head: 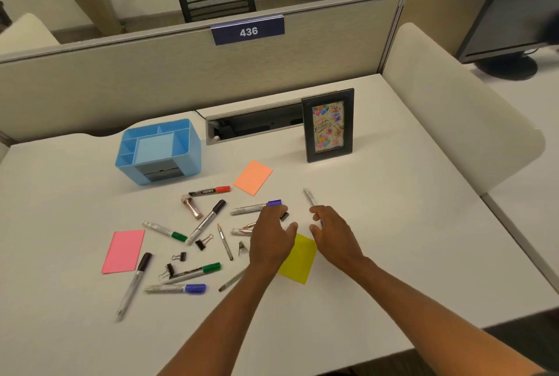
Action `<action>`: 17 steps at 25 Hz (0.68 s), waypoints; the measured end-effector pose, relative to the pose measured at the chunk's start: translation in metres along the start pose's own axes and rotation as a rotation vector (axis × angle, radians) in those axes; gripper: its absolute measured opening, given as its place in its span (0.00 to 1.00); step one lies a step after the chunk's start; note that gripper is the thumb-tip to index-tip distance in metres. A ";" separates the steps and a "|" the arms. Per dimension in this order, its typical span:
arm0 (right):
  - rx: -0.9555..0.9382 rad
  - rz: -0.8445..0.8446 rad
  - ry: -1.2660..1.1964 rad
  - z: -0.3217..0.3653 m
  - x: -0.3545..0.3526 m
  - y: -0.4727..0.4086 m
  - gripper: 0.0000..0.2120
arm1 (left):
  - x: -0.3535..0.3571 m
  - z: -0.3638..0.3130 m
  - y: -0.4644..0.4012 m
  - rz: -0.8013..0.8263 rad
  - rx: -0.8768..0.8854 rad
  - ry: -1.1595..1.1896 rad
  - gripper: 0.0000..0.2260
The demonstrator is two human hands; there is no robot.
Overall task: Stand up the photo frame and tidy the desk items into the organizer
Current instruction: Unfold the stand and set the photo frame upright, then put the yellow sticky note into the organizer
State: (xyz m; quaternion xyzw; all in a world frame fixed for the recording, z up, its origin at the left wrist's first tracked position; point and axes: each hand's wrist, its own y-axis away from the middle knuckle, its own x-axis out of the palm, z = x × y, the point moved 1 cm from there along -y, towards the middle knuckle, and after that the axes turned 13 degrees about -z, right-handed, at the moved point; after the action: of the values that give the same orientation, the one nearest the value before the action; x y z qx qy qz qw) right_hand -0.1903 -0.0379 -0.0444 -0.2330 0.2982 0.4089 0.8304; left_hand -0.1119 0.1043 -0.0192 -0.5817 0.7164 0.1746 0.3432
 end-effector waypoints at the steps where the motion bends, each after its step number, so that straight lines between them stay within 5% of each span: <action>1: 0.020 0.029 0.005 0.000 0.001 0.013 0.17 | -0.003 0.003 0.016 -0.012 -0.002 -0.034 0.18; 7: 0.087 0.163 0.092 -0.005 0.006 0.056 0.21 | 0.001 0.010 0.071 0.134 0.000 -0.299 0.31; 17: 0.055 0.245 0.163 -0.011 0.001 0.062 0.26 | 0.012 0.000 0.073 0.170 -0.012 -0.527 0.33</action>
State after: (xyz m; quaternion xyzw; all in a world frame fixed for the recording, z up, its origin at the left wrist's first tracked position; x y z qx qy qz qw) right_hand -0.2441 -0.0098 -0.0617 -0.2045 0.4018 0.4788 0.7534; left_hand -0.1829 0.1150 -0.0388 -0.4560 0.6476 0.3523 0.4984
